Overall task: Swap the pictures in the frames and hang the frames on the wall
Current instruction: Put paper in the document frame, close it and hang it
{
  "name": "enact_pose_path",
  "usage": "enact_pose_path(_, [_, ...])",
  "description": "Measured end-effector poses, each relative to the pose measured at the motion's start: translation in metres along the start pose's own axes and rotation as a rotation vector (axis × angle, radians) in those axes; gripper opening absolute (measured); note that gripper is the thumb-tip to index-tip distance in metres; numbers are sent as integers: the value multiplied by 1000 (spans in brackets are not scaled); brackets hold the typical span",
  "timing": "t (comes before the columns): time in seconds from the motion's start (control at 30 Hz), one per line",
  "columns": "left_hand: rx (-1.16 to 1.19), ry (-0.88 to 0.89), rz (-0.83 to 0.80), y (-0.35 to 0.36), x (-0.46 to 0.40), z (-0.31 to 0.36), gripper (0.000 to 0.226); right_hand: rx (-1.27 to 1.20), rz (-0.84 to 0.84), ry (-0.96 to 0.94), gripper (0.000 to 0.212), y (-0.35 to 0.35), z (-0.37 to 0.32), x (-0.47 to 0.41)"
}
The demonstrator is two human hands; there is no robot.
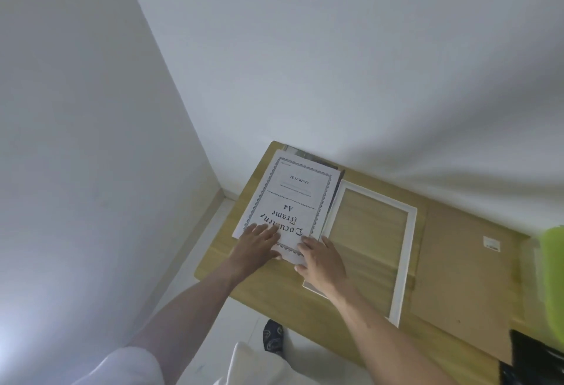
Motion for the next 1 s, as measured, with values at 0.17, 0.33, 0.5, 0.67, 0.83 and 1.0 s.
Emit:
enact_pose_path(0.17, [-100,111,117,3,11,-2,46,-24,95,5,30,-2,-6,0])
enact_pose_path(0.33, [-22,46,199,-5,14,-12,44,-9,146,3,44,-5,-10,-2])
enact_pose_path(0.5, [73,38,426,-40,-7,-20,24,-158,384,50,18,-25,-11,-18])
enact_pose_path(0.67, [205,-190,507,-95,-41,-45,45,-463,529,305,18,-91,5,-49])
enact_pose_path(0.83, [730,-588,476,-161,-86,-66,16,-712,621,458,9,-161,25,-67])
enact_pose_path(1.0, [1059,-639,484,-218,-123,-55,11,-981,599,561,19,-197,46,-69])
Point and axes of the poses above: each hand's wrist, its own x-axis away from the middle knuckle, its own y-axis out of the palm, z = x × y, the point moved 2 cm from there along -x, towards the middle knuckle, and after that the axes turned 15 degrees about z, right-handed, at the moved point
